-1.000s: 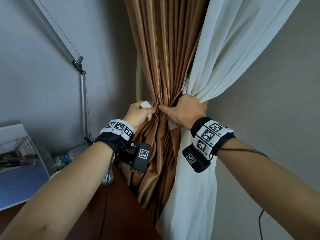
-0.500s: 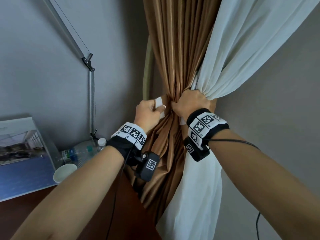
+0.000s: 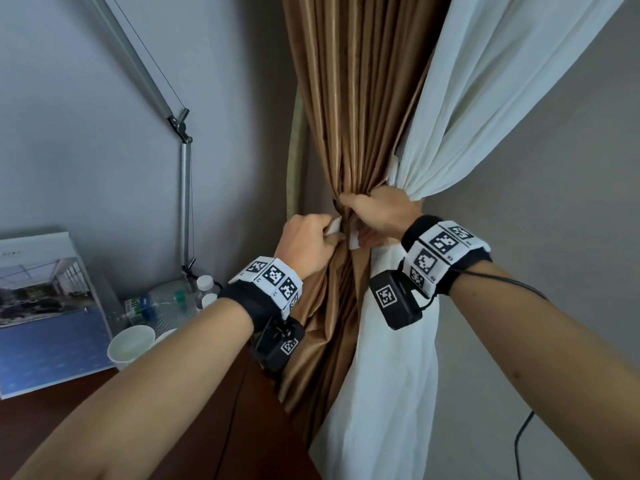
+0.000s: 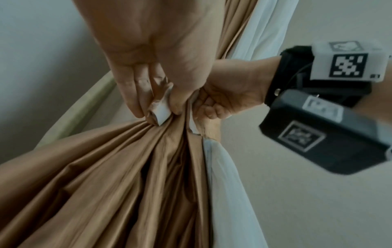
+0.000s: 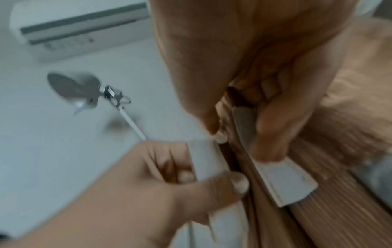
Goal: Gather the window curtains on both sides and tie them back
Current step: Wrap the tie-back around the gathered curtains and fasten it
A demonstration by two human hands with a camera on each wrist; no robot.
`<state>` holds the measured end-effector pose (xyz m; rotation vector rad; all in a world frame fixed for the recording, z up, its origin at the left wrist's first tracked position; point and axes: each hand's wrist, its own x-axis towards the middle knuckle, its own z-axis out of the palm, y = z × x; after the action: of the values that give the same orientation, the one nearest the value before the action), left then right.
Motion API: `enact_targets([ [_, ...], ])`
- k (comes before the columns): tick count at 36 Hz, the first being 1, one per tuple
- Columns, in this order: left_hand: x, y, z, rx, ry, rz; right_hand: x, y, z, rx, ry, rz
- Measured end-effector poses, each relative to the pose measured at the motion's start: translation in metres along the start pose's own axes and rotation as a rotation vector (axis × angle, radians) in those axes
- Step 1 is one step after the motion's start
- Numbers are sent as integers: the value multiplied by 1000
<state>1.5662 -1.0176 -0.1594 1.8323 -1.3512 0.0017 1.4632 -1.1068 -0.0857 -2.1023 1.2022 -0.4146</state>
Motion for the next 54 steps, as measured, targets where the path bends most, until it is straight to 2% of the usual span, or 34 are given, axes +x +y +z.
enact_targets([
  [3, 5, -3, -2, -37, 23, -38, 1, 11, -3, 219, -116, 30],
  [6, 7, -3, -4, -45, 16, -53, 3, 25, -3, 238, -171, -19],
  [11, 10, 4, -7, -26, -68, -48, 0, 33, -6, 222, -240, -95],
  [12, 10, 6, -8, -17, -79, -39, 1, 34, -5, 181, -213, -123],
  [14, 8, 9, -8, -3, -107, -20, 3, 34, -3, -76, -32, -212],
  [16, 6, 12, -8, 26, -113, -15, 8, 35, 1, -202, 105, -266],
  [23, 5, 9, -7, 20, -99, -54, 3, 28, 11, -206, 203, -394],
  [26, 8, 13, -10, 1, -110, -91, 3, 28, 18, -258, 230, -481],
  [29, 14, 16, -13, 1, -121, -134, 8, 38, 24, -235, 255, -491],
  [34, 23, 14, -19, -90, -151, -254, 3, 46, 25, -153, 3, -399],
  [36, 28, 13, -21, -155, -156, -290, -2, 46, 26, -124, -28, -402],
  [42, 29, 31, -18, -182, -206, -279, -2, 42, 34, -225, 129, -514],
  [46, 32, 35, -9, -57, -160, -222, 5, 43, 46, -181, 212, -593],
  [51, 39, 29, -12, -109, -230, -205, 9, 45, 46, -152, 221, -593],
  [54, 40, 24, -14, -177, -281, -244, 11, 48, 46, -134, 235, -556],
])
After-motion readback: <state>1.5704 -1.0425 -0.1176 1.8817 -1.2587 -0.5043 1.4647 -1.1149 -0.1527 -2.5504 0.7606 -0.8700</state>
